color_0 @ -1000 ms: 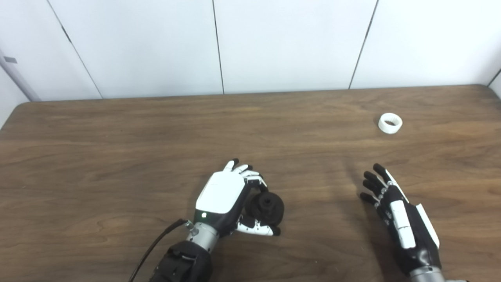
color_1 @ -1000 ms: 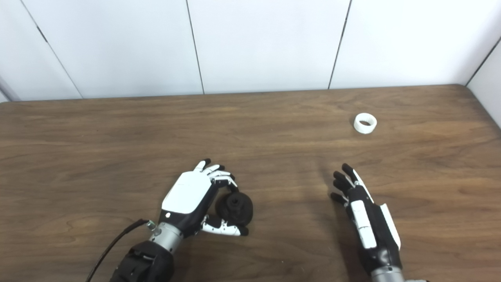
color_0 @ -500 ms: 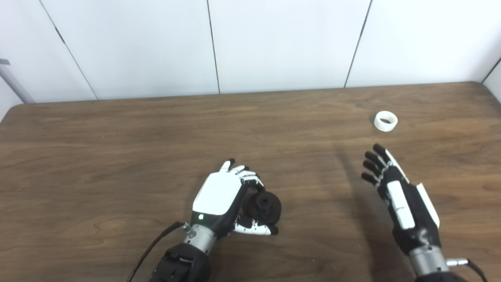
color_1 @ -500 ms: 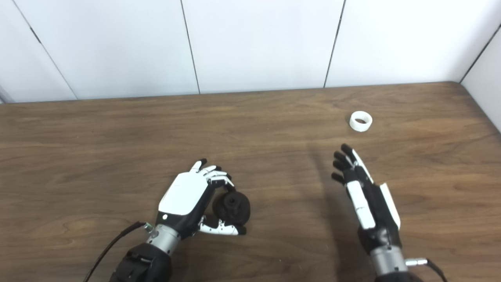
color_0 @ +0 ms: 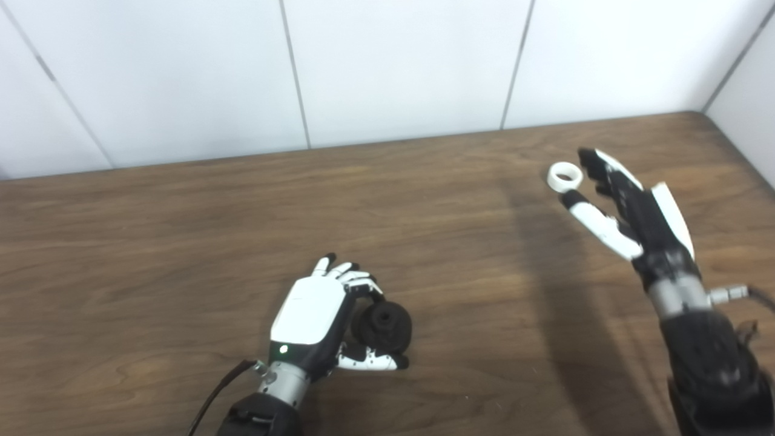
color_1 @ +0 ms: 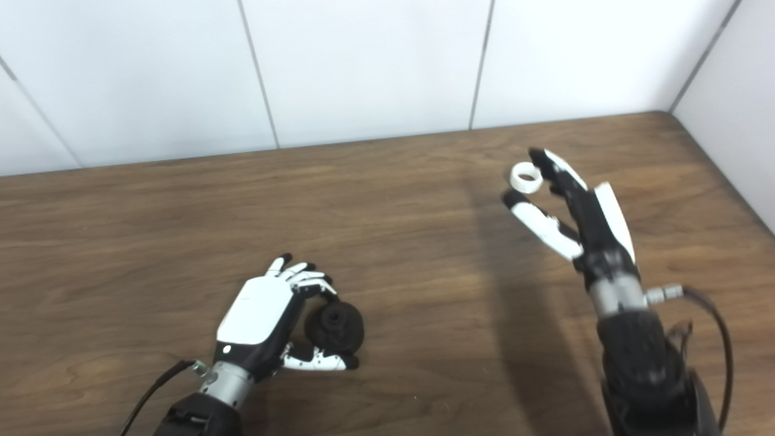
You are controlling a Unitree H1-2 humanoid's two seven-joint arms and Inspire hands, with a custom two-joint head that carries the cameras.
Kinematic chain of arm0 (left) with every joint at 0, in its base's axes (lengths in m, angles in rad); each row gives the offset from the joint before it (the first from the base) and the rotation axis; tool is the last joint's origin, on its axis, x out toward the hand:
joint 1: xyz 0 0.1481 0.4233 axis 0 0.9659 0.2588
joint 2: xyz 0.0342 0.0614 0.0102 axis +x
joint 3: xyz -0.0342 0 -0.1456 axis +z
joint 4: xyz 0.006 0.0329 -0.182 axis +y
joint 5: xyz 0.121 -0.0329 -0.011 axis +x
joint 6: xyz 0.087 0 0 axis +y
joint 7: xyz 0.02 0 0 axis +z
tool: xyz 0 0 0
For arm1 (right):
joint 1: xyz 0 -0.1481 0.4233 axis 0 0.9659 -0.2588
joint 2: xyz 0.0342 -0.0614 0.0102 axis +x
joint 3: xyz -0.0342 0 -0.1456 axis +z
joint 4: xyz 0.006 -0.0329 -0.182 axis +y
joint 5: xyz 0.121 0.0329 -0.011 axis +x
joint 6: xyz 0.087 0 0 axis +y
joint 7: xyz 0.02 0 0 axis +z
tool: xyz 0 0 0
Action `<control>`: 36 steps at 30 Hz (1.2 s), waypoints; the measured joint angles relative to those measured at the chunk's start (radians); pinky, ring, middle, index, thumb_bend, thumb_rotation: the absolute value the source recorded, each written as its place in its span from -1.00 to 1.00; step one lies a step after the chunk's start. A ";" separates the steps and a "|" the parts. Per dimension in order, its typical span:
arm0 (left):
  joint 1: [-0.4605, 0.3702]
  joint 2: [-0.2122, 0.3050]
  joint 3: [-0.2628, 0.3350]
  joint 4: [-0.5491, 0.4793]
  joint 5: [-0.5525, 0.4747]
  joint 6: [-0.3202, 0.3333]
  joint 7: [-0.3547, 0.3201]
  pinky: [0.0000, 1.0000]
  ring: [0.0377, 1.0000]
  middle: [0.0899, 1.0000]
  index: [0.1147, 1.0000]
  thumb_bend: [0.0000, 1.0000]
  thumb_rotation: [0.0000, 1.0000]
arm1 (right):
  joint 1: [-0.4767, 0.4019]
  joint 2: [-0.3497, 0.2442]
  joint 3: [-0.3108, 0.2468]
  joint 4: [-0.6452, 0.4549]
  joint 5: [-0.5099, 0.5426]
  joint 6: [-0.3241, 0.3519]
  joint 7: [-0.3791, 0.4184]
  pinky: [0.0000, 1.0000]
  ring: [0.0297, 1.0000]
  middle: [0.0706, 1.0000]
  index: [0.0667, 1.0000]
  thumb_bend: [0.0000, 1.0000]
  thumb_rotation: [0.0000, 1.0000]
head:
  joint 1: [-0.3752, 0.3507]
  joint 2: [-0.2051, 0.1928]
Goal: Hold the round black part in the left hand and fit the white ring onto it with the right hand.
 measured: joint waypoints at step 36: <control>0.028 0.035 0.027 -0.040 -0.003 -0.004 -0.020 0.98 0.76 0.52 -0.17 0.05 -0.88 | -0.399 -0.183 0.142 0.668 -0.329 0.005 0.161 0.65 0.87 0.82 0.53 0.69 -0.36 | -0.086 0.005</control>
